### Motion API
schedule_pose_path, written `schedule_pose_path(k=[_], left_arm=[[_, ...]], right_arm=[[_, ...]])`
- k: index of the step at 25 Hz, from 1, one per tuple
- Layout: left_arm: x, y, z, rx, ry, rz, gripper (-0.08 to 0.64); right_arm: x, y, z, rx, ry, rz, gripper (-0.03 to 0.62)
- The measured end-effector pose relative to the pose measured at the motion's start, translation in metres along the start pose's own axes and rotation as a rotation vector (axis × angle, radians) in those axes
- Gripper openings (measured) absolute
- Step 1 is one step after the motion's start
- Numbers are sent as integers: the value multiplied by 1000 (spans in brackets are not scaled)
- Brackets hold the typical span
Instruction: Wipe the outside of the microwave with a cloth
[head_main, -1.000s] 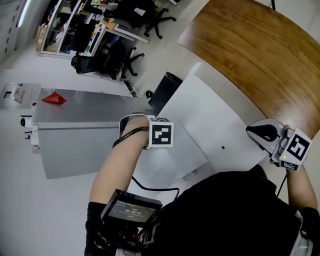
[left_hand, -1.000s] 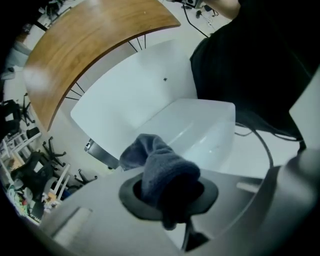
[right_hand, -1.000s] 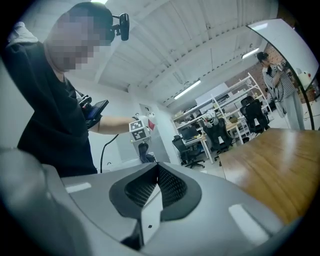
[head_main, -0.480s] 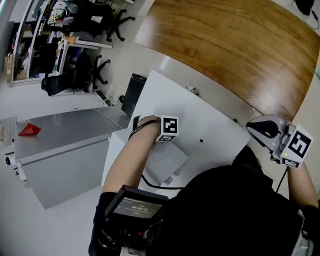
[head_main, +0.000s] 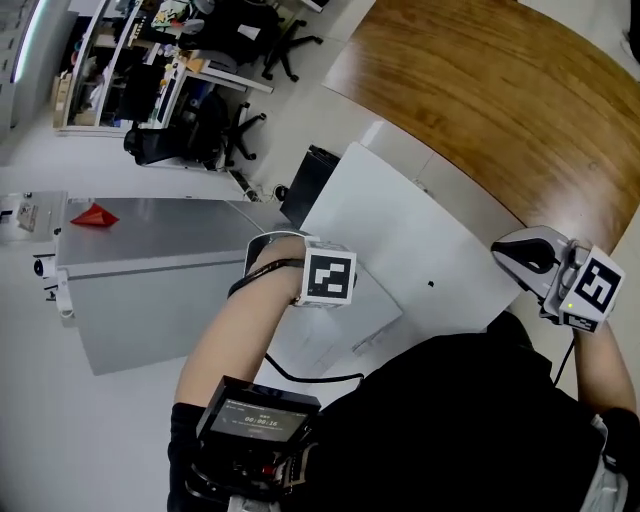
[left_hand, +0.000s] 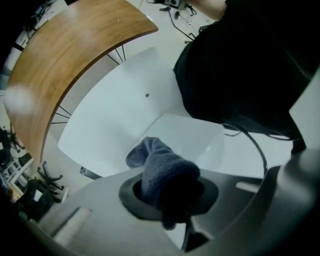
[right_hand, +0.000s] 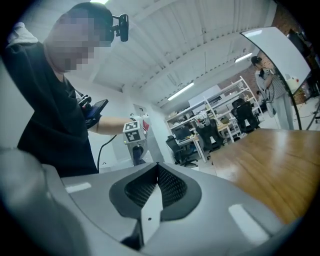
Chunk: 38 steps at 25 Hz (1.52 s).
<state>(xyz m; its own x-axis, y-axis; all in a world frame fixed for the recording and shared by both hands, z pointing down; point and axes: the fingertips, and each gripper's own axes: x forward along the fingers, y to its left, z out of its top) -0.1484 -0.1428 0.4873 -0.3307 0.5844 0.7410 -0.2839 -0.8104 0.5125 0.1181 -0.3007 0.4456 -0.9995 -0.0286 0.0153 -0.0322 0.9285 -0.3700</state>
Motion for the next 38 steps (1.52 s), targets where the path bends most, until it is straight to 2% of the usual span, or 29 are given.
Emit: schedule_pose_path(k=[3, 6, 8, 14, 17, 20, 22, 24, 28, 30, 32, 35, 38], left_arm=[[6, -24, -5, -17, -17, -41, 55], [22, -13, 0, -32, 8, -45, 55], [40, 0, 13, -11, 40, -68, 55], [119, 54, 49, -10, 121, -177, 51], [136, 61, 56, 14, 169, -214, 51], [133, 54, 61, 53, 191, -217, 53], [108, 38, 64, 71, 157, -205, 54], [69, 19, 64, 79, 84, -162, 54], [4, -33, 35, 101, -19, -103, 54], [-3, -58, 20, 94, -25, -114, 54], [3, -65, 19, 77, -26, -103, 54], [13, -48, 25, 65, 3, -87, 55], [39, -22, 36, 76, 57, -140, 54]], right_arm=[[21, 5, 9, -23, -8, 59, 6], [32, 6, 8, -30, -5, 86, 6], [29, 2, 2, -26, 3, 76, 6], [-24, -18, -35, 49, 44, -66, 6], [-56, -16, -46, 86, 52, -147, 6], [-69, -11, -45, 99, 39, -175, 6], [-66, -7, -41, 92, 31, -153, 6], [-53, -4, -34, 72, 24, -107, 6], [-5, 11, -9, 12, 7, 8, 6], [16, 17, 2, -15, 0, 61, 6], [29, 18, 7, -29, -2, 102, 6], [40, 15, 6, -34, 4, 132, 6], [35, 9, -3, -23, 12, 106, 6]])
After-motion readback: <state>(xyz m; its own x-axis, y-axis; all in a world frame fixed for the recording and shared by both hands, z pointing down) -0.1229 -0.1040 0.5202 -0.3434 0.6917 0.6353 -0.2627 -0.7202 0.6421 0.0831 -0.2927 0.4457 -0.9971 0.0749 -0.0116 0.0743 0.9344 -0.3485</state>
